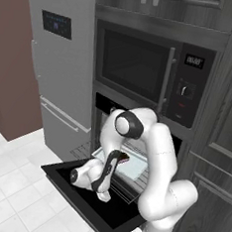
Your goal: Take the baked cake out of the oven and place it on the plate for cooling. Then close the oven door.
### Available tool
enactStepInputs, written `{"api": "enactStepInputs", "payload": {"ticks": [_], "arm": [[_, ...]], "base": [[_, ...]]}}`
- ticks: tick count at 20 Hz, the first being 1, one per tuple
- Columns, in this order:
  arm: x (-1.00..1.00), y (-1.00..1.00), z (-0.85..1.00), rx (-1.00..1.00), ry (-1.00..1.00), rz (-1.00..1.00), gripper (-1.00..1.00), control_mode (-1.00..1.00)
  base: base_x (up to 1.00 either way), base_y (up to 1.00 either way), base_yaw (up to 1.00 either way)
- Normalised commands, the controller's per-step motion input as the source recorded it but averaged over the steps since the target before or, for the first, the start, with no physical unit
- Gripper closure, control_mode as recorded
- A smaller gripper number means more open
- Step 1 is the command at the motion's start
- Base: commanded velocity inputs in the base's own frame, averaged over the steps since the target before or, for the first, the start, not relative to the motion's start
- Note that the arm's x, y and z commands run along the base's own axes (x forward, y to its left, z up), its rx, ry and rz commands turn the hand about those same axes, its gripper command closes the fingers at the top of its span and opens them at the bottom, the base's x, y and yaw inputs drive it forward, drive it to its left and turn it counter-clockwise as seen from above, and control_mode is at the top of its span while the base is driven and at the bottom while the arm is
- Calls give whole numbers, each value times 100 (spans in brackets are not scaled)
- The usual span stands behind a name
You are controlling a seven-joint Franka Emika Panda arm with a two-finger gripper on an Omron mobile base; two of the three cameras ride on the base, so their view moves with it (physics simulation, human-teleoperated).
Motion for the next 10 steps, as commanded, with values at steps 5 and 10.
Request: {"api": "enactStepInputs", "payload": {"ticks": [5,10], "arm": [[-66,56,-10,0,17,6,-100,-100],[-51,2,50,1,-3,1,-100,-100]], "base": [[0,0,0],[0,0,0]]}}
